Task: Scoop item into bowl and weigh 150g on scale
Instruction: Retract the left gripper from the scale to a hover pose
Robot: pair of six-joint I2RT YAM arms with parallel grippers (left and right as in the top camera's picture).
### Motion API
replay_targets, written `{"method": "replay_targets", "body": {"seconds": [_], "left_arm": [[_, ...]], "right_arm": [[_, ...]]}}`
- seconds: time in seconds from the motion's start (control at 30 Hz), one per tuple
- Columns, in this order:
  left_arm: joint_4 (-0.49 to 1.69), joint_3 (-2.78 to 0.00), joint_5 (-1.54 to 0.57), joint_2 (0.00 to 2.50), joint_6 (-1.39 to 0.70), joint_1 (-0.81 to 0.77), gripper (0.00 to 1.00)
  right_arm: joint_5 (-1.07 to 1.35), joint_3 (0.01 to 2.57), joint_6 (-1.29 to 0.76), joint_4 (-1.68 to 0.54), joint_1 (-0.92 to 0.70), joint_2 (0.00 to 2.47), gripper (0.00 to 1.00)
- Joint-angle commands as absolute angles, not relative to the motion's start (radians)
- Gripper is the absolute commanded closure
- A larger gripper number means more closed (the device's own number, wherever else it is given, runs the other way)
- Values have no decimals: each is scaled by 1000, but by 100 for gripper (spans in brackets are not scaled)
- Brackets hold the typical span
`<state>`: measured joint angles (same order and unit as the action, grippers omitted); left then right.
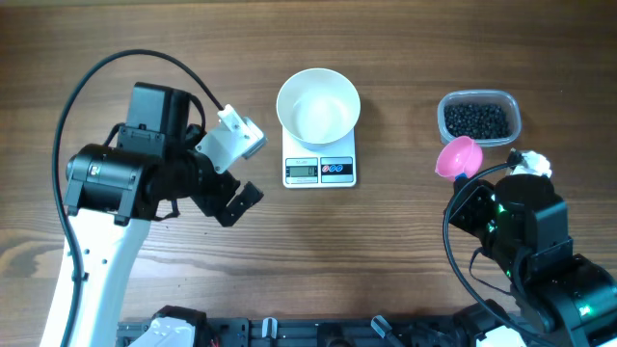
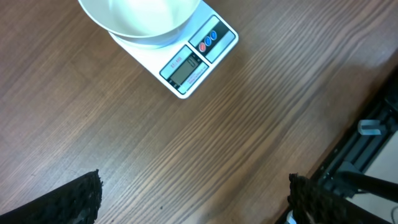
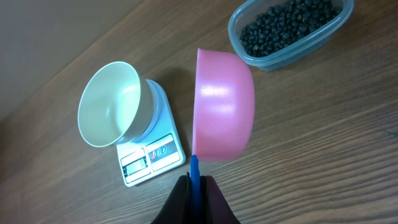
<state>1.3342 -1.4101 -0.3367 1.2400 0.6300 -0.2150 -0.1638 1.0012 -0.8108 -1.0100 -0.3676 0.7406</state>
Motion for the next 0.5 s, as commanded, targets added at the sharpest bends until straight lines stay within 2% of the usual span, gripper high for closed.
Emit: {"method": "replay_targets", "body": {"seconds": [0.0, 0.13, 0.47], "left_arm": [[1311, -1367, -361, 1229, 650, -167, 0], [1240, -1325, -416, 1227, 651, -133, 0], [1241, -1325, -441, 1227, 650, -133, 0]], "right_arm": [[-155, 1006, -811, -1011, -363, 740, 95], [-129, 1006, -803, -1011, -363, 741, 96], [-76, 1006, -763, -1008, -363, 740, 96]]}}
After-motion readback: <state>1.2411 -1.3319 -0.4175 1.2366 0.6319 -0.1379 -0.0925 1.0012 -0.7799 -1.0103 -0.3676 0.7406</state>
